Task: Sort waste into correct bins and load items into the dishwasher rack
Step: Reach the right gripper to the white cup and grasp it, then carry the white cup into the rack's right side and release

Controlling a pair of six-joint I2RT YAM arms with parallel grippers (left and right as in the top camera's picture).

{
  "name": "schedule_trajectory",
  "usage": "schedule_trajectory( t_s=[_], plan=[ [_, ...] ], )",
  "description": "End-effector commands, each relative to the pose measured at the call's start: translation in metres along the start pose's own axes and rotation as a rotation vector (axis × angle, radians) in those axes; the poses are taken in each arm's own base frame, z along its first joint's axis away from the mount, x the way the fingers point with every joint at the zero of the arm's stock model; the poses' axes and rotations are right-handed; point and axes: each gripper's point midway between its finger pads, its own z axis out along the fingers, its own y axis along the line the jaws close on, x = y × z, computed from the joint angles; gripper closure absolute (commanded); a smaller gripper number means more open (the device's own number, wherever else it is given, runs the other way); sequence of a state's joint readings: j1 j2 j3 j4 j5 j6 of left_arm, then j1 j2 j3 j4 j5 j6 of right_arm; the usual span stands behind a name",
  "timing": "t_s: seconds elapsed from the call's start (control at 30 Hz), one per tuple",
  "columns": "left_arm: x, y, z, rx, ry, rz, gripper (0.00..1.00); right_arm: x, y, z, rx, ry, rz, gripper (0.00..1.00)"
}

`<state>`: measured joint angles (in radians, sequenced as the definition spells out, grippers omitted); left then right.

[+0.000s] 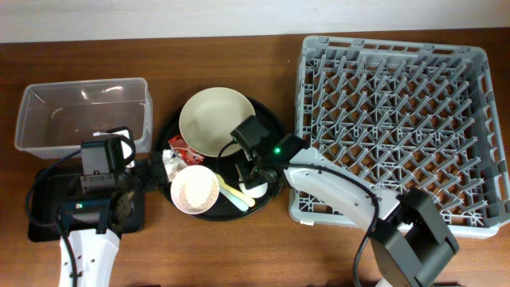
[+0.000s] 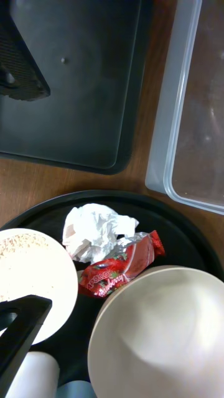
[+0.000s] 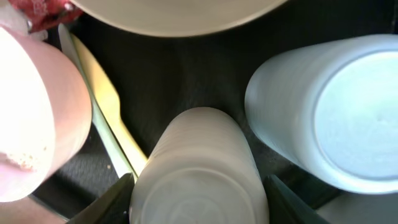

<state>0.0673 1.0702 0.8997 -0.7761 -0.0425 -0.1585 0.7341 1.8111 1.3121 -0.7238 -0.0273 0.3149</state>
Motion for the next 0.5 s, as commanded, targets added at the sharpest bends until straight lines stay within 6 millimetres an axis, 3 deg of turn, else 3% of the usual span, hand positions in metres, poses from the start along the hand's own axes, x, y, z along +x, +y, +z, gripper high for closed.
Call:
schedule_trajectory(
  t_s=[0.0,0.13,0.23,0.33,0.47],
  plan=[
    [-0.01,0.001,-0.006,-0.009,-0.027,-0.013,0.01,-0.032,0.017,-0.055,-0.052,-0.109,-0.001,0.54],
    [-0.01,0.001,-0.006,-0.009,-0.026,-0.013,0.01,-0.043,0.019,-0.11,-0.057,-0.164,-0.001,0.54],
    [-0.01,0.001,-0.006,-0.01,-0.026,-0.013,0.01,-0.049,0.006,-0.148,0.009,-0.227,0.01,0.54],
    [-0.01,0.001,-0.006,-0.01,-0.026,-0.013,0.01,-0.045,-0.027,-0.184,0.121,-0.266,0.091,0.54],
    [-0.009,0.001,-0.006,-0.01,-0.024,-0.013,0.01,-0.019,-0.107,-0.218,0.305,-0.251,0.318,0.54]
  ],
)
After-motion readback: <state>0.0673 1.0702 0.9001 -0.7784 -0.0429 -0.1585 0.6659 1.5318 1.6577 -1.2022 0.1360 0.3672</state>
